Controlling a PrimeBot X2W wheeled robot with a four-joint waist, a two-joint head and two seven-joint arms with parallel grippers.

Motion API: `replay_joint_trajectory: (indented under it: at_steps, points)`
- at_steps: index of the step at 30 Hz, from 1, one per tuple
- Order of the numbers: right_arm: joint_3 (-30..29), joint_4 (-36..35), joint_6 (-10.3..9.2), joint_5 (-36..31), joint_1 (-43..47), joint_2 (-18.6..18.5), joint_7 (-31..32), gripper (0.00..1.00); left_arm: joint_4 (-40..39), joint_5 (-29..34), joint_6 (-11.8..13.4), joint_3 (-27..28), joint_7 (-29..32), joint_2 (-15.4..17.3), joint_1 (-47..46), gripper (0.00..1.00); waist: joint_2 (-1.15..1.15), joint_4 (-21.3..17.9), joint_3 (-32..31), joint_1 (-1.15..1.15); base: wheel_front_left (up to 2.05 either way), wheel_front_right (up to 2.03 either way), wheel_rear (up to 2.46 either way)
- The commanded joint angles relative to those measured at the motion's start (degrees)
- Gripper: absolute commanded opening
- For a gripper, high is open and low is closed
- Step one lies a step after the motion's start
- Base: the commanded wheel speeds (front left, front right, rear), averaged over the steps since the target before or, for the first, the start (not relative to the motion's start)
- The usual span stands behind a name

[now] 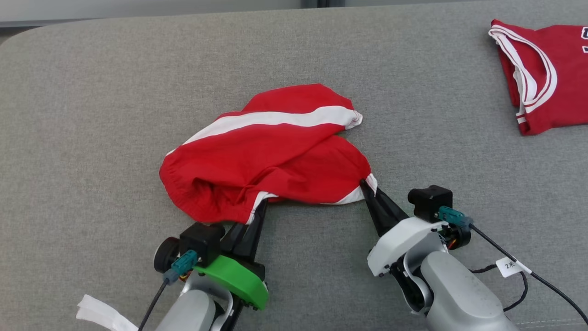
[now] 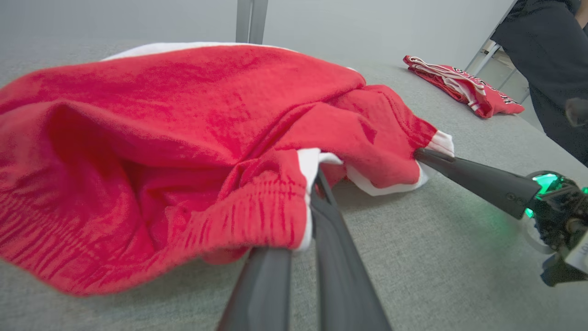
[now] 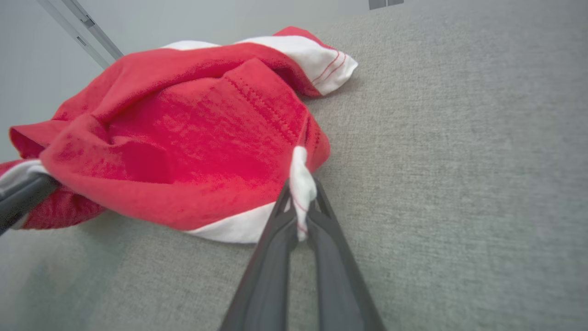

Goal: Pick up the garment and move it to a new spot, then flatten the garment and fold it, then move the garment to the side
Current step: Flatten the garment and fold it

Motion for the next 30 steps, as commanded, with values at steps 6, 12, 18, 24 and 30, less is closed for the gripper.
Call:
replay_joint_trajectory:
  at_steps: [6,12,18,24,30]
  points:
    - [-4.61,-7.95,-0.01,-1.15,2.63,-0.15,0.01,0.0,-7.77,2.18,-0.17,2.52,-0.17,5.03,0.9,0.0,0.0,-1.55,-3.27,0.0,0.0,0.0,0.0]
    - [-5.34,-10.41,-0.01,2.79,-4.07,-0.26,0.01,0.0,-10.86,0.95,-0.17,0.77,-0.17,9.84,-6.22,0.0,0.0,-2.22,-2.54,0.0,0.0,0.0,0.0]
    - [-7.51,-3.93,-0.01,9.42,-20.55,-0.23,1.89,0.0,-8.7,-4.03,-0.16,-3.74,-0.17,16.33,-23.42,0.0,0.0,-3.4,2.2,0.0,0.0,0.0,0.0]
    - [-14.01,7.05,0.0,17.67,-43.09,-0.17,5.12,0.0,-3.84,-11.51,-0.16,-9.39,2.1,20.02,-46.81,0.0,0.0,-4.54,10.02,0.0,0.0,0.0,0.0]
    - [-17.37,18.39,-0.01,22.24,-64.13,-0.2,2.71,0.0,2.64,-18.7,-0.15,-14.96,3.23,20.5,-68.76,0.0,0.0,-6.2,16.1,0.0,0.0,0.0,0.0]
